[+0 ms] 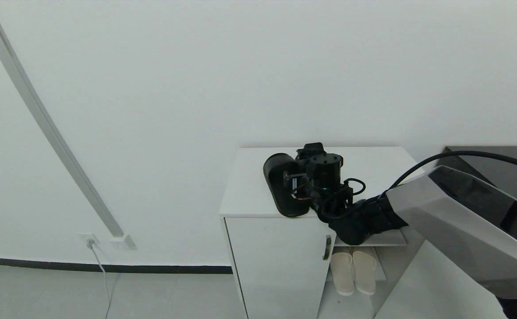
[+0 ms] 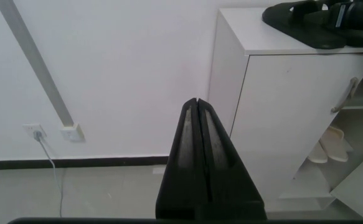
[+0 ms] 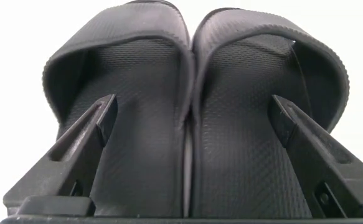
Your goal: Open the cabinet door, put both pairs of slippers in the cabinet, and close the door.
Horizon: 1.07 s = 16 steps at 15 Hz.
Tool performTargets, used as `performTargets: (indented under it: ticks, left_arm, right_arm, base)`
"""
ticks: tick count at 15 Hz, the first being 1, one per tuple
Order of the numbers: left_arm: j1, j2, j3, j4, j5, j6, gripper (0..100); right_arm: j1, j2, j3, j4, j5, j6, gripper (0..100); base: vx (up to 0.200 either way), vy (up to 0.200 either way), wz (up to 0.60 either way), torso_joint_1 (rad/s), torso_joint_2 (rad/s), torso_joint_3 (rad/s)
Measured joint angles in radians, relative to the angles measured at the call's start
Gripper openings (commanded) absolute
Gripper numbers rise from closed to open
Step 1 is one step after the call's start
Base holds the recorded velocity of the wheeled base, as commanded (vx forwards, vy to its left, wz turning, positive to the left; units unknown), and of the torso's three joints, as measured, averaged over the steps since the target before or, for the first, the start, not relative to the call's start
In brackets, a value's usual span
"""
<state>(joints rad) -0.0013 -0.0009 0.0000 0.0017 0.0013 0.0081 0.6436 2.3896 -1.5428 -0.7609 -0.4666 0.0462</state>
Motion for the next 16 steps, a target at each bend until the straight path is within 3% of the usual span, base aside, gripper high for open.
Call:
performTargets:
  ticks: [3,4,13,16]
  left_arm:
    - [0.000,0.000,0.000,0.000,0.000,0.000,0]
    - [0.001,0.000,0.000,0.000,0.000,0.000,0]
    - [0.001,0.000,0.000,0.000,0.000,0.000,0]
    - [0.001,0.000,0.000,0.000,0.000,0.000,0]
  right_arm:
    - [-0.009,0.032,-0.048,0.000,0.005,-0.011,100]
    - [-0.011,0.039,-0.056,0.000,0.006,-0.011,0]
    - [-0.010,0.034,-0.052,0.006,0.007,-0.011,0]
    - [-0.004,-0.041,0.046,0.004,0.027,-0.010,0]
  base:
    - [0.000,0.000,0.00,0.000,0.00,0.000]
    - [0.000,0.000,0.00,0.000,0.00,0.000]
    - [0.000,0.000,0.00,0.000,0.00,0.000]
    - [0.000,0.000,0.00,0.000,0.00,0.000]
